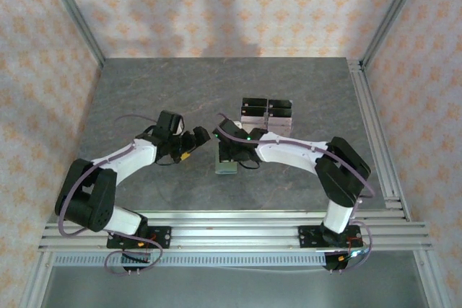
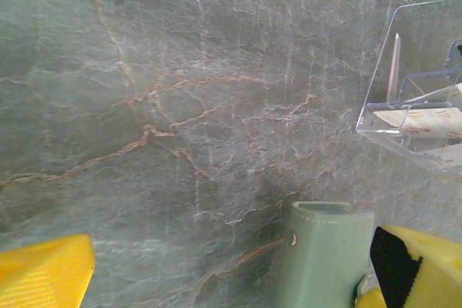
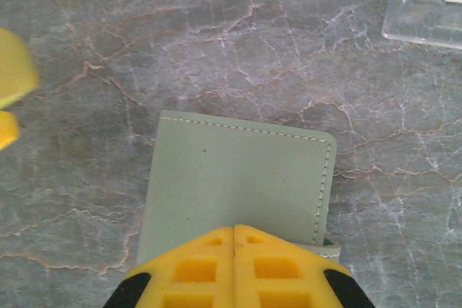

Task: Put the credit cards into the card holder

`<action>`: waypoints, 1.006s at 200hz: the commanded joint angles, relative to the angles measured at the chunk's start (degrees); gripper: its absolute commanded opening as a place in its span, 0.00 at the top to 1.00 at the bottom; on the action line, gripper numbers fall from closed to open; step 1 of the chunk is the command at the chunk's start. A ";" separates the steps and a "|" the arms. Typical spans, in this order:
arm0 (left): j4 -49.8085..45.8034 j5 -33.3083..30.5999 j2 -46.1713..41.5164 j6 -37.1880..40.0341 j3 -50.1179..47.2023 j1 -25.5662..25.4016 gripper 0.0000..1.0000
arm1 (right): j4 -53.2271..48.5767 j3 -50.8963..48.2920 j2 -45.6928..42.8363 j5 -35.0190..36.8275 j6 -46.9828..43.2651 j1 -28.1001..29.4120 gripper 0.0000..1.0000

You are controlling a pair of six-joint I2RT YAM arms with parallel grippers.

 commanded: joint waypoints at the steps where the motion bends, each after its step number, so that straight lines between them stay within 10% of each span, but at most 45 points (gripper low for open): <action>1: 7.19 1.28 0.78 -4.43 -0.18 -1.29 0.01 | 2.64 -0.81 -3.17 -0.13 -0.52 -0.21 1.00; 100: 14.94 1.78 1.32 -10.71 -1.41 -5.11 0.13 | 3.35 0.55 -4.29 -0.38 -0.17 -0.65 1.00; 201: 17.94 0.36 0.18 -12.50 -4.16 -7.31 0.54 | 3.97 1.03 -3.48 -0.56 0.50 -0.74 1.00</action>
